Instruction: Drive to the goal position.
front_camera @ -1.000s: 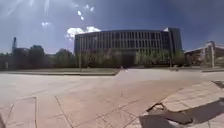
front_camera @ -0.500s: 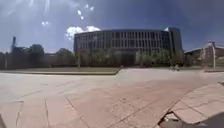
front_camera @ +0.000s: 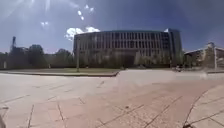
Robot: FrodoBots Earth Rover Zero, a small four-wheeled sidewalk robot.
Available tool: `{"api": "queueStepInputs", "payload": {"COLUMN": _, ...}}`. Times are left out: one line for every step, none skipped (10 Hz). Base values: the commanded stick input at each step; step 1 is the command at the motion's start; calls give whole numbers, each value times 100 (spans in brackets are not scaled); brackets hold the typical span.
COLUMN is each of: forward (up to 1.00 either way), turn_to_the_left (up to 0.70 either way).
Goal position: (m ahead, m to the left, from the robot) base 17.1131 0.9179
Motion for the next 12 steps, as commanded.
{"api": "queueStepInputs", "payload": {"forward": 70, "turn_to_the_left": -34}}
{"api": "queueStepInputs", "payload": {"forward": 70, "turn_to_the_left": -34}}
{"api": "queueStepInputs", "payload": {"forward": 70, "turn_to_the_left": 0}}
{"api": "queueStepInputs", "payload": {"forward": 70, "turn_to_the_left": 1}}
{"api": "queueStepInputs", "payload": {"forward": 70, "turn_to_the_left": 1}}
{"api": "queueStepInputs", "payload": {"forward": 70, "turn_to_the_left": 1}}
{"api": "queueStepInputs", "payload": {"forward": 70, "turn_to_the_left": 1}}
{"api": "queueStepInputs", "payload": {"forward": 70, "turn_to_the_left": 1}}
{"api": "queueStepInputs", "payload": {"forward": 70, "turn_to_the_left": 1}}
{"api": "queueStepInputs", "payload": {"forward": 70, "turn_to_the_left": 1}}
{"api": "queueStepInputs", "payload": {"forward": 70, "turn_to_the_left": 1}}
{"api": "queueStepInputs", "payload": {"forward": 70, "turn_to_the_left": 1}}
